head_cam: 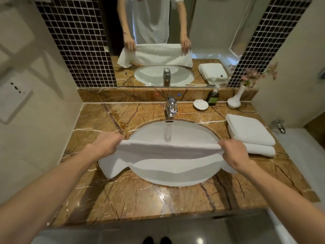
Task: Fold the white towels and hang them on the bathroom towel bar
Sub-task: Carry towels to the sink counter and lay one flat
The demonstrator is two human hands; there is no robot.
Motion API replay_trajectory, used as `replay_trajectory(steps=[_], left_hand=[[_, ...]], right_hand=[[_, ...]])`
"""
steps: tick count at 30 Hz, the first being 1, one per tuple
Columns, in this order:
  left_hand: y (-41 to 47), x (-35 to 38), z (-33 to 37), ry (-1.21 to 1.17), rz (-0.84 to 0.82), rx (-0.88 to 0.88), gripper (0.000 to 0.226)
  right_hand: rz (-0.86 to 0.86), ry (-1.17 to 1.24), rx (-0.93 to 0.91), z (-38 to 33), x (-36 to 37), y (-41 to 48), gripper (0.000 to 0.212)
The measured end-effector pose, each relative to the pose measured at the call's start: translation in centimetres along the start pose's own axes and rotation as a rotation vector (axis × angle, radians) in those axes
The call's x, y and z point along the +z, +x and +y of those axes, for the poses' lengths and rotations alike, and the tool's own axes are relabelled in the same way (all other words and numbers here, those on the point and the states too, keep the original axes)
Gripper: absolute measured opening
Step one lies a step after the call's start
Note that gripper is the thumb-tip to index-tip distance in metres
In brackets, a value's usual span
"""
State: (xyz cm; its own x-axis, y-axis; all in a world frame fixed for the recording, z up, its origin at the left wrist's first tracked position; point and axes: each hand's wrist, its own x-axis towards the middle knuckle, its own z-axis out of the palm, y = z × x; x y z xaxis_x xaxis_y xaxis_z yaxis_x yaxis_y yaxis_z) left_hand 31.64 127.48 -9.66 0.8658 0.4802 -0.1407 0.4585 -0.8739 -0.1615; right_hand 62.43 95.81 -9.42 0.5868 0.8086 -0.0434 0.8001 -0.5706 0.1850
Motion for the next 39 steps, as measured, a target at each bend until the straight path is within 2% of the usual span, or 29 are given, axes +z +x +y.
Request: replay_trajectory(steps=[5, 9, 11, 14, 16, 17, 19, 21, 24, 28, 33, 39], left_hand=[[-0.4, 2.0, 0.5, 0.011, 0.123, -0.114, 0.018], [-1.2, 2.5, 0.8, -0.119, 0.254, -0.095, 0.031], [-2.1, 3.6, 1.5, -0.163, 0.220, -0.057, 0.033], [-3.9, 6.0, 3.5, -0.303, 0.060, -0.204, 0.027], [-5.1, 7.8, 4.5, -0.342, -0.018, -0.179, 0.033], [-5.9, 8.5, 5.0, -0.281, -0.058, -0.093, 0.037], [-7.3, 10.3, 5.6, -0.226, -0.114, -0.006, 0.059], [-8.1, 11.1, 6.1, -0.202, -0.177, -0.018, 0.073], [-8.5, 12.2, 6.1, -0.106, -0.176, -0.014, 0.085], [-8.7, 13.0, 5.8, -0.142, -0.262, -0.076, 0.099], [-8.7, 13.5, 5.4, -0.207, -0.393, -0.079, 0.089], [-9.6, 14.5, 5.4, -0.182, -0.377, -0.073, 0.074]], right_hand=[[0.044, -0.111, -0.052, 0.3, 1.5, 0.2, 0.025], [0.032, -0.139, -0.061, 0.0, 2.2, -0.4, 0.027], [0.018, -0.101, -0.105, -0.2, 2.6, -1.3, 0.029], [-0.075, -0.111, -0.171, -0.6, 3.8, -2.8, 0.030], [-0.098, -0.134, -0.229, -0.6, 4.9, -3.8, 0.032], [-0.113, -0.143, -0.255, -0.5, 5.6, -4.5, 0.031], [-0.169, -0.167, -0.302, -0.2, 7.4, -5.8, 0.028], [-0.207, -0.156, -0.330, 0.3, 8.9, -6.8, 0.033], [-0.255, -0.170, -0.355, 0.5, 9.7, -7.9, 0.039], [-0.270, -0.157, -0.366, 0.4, 10.6, -8.6, 0.051], [-0.280, -0.156, -0.352, 0.1, 11.6, -9.2, 0.066], [-0.325, -0.161, -0.283, -0.5, 12.6, -10.6, 0.076]])
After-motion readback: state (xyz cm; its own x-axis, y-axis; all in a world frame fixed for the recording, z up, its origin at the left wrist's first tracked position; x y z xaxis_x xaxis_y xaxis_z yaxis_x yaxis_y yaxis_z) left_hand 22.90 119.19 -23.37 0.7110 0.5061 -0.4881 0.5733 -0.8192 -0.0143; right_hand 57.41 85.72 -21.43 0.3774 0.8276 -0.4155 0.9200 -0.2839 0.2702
